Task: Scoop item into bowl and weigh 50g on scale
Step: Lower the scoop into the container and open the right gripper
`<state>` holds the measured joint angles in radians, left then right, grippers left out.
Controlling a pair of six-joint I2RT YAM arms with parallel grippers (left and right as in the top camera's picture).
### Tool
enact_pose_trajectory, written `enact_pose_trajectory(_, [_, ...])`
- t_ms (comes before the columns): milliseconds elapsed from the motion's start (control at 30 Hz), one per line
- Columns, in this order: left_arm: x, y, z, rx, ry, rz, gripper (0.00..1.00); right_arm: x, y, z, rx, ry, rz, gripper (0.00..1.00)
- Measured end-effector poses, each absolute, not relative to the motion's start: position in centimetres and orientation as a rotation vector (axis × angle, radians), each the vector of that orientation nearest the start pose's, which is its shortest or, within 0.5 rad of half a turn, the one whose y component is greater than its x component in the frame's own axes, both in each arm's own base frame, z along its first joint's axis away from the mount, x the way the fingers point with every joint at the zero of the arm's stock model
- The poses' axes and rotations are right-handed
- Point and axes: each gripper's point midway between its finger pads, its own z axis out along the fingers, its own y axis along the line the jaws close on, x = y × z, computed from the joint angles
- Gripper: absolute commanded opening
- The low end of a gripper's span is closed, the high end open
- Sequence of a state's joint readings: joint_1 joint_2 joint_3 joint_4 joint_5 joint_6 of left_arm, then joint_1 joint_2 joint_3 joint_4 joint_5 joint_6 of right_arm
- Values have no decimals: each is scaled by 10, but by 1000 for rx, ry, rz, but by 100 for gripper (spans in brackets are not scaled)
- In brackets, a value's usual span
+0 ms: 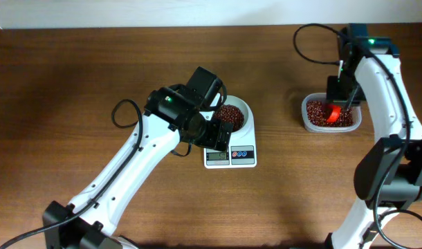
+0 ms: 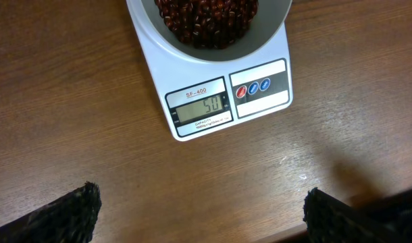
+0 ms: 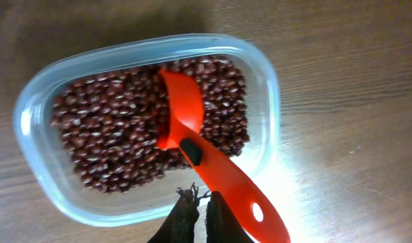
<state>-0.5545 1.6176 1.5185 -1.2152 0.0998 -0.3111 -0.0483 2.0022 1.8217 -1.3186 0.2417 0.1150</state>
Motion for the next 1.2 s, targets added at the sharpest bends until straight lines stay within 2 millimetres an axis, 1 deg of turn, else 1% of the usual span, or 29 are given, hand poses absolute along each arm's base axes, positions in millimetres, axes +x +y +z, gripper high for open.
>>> enact_pose_trajectory(33, [284,-196,176,375,2912,-292,99,398,-59,128,270,3027,-338,9])
enact_pose_trajectory(67, [284,-196,176,375,2912,-292,99,400,-53,126,271,3027,-288,10])
enact_pose_trajectory(100, [284,-196,176,375,2912,-292,99,401,-47,125,270,3032,-231,15])
enact_pose_trajectory(133, [284,-196,176,375,2912,-292,99,401,-41,125,253,3037,-184,17])
enact_pose_trajectory(167, [284,-196,176,375,2912,-292,99,402,-36,124,226,3043,-135,22])
enact_pose_trajectory(200, [284,-196,176,375,2912,-292,99,402,-32,124,205,3046,-103,31])
enact_pose_trajectory(267, [284,-196,176,375,2912,-292,99,402,-29,124,178,3050,-72,36])
enact_pose_trajectory(300, [284,-196,176,375,2912,-292,99,402,-28,124,180,3050,-64,42])
enact_pose_trajectory(333, [284,-196,176,375,2912,-292,99,402,-27,124,174,3050,-57,52])
enact_pose_trajectory(400, [284,-196,176,375,2913,-292,99,403,-26,124,161,3047,-53,58])
enact_pose_trajectory(467, [284,-196,176,375,2912,-292,99,404,-26,124,158,3043,-53,67])
enact_pose_trajectory(500, [284,-196,176,375,2912,-292,99,404,-26,124,160,3043,-53,70])
enact_pose_trajectory(600, [284,-196,176,375,2912,-292,99,404,-26,124,162,3043,-53,85])
enact_pose_trajectory(733, [284,-196,176,375,2912,-292,99,404,-26,124,160,3044,-52,94])
enact_pose_trajectory(800, [284,-196,176,375,2912,-292,99,404,-26,124,160,3046,-52,95])
enact_pose_trajectory(867, [284,-196,176,375,2913,-292,99,396,-26,123,161,3077,-52,100])
enact_pose_trajectory(900, [284,-196,176,375,2912,-292,99,392,-26,123,159,3095,-54,99])
enact_pose_trajectory(1200, [284,-196,176,375,2912,-292,99,391,-19,122,160,3098,10,99])
